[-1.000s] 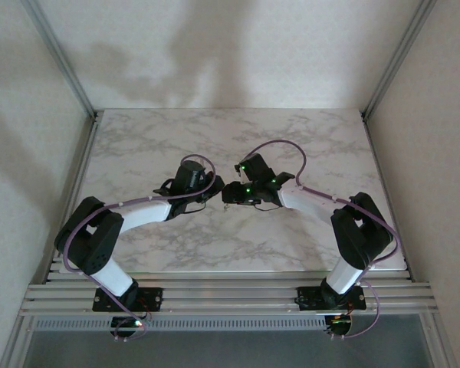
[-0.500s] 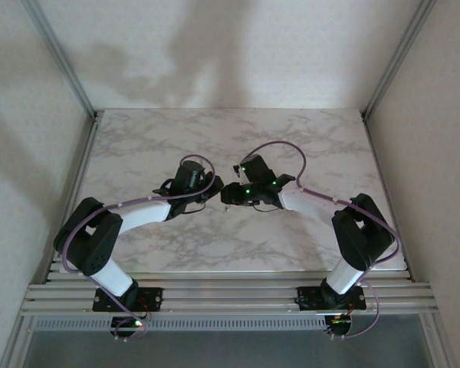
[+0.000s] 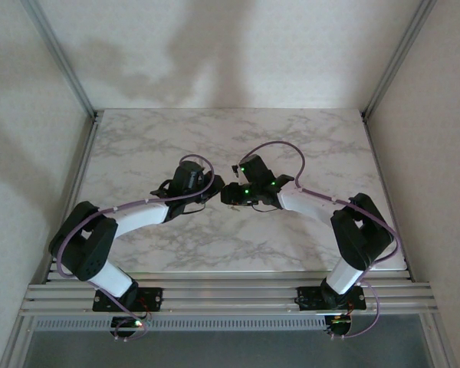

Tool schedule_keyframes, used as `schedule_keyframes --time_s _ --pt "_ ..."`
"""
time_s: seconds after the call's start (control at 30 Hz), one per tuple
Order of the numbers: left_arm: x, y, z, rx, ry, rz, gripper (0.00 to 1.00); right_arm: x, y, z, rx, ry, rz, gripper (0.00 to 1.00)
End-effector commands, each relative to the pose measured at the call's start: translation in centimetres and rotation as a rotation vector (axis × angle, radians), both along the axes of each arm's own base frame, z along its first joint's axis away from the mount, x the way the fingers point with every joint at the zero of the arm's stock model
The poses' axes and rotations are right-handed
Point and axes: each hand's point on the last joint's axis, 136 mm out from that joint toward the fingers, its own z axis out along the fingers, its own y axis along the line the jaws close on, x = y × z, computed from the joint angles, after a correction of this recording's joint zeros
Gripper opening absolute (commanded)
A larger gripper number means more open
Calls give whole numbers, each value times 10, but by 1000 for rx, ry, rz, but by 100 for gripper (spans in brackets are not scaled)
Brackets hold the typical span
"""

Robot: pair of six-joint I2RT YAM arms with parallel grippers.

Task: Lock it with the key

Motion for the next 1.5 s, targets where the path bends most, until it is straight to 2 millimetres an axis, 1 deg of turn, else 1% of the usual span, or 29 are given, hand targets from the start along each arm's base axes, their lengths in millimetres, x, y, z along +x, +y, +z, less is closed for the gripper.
schedule_keyframes --time_s 0.0,0.27,0.33,0.4,0.5,0.53,0.63,0.7,0.8,0.97,1.17,1.2,1.27,1.3,1.33,1.37,1.43,1.47 --pt "-7 -9 12 -41 -18 -36 0 2 8 3 13 -17 13 32" --pt "-8 -9 12 -34 -18 -45 0 2 8 1 9 -11 13 22" --pt "-8 -10 13 -34 -17 -46 0 2 8 0 8 -7 11 18" --pt "-9 -10 13 -35 -18 -51 0 2 8 -1 7 -4 11 13" --pt "-10 -9 15 -34 -20 -52 0 2 8 -2 7 -2 12 11" --pt "-11 -9 15 -33 -22 -53 0 2 8 0 7 -6 12 10" --pt "-12 -7 18 -25 -32 -56 0 1 7 2 6 -12 13 3" --pt "-14 -6 20 -19 -43 -60 0 1 6 5 12 -18 15 0" --pt "-16 -4 22 -5 -56 -70 0 -1 6 11 22 -27 25 0" --pt "-15 8 27 32 -82 -45 0 -5 6 19 41 -41 37 0" --pt "-13 24 31 48 -94 -13 0 -8 9 27 79 -50 60 0" --pt "-13 25 31 49 -93 -10 1 -10 10 27 84 -48 65 0" --pt "-13 27 34 48 -97 -9 9 -11 12 30 100 -49 77 0" --pt "-12 28 34 48 -96 -6 14 -12 13 31 107 -49 80 0" --pt "-12 29 34 49 -97 -5 21 -13 14 32 115 -50 89 0" --pt "-12 30 36 49 -101 -5 23 -14 15 34 127 -53 98 0" --pt "-11 32 40 51 -110 -2 23 -15 16 37 137 -58 103 0" --pt "-11 33 41 52 -113 2 25 -16 16 38 140 -58 106 0"
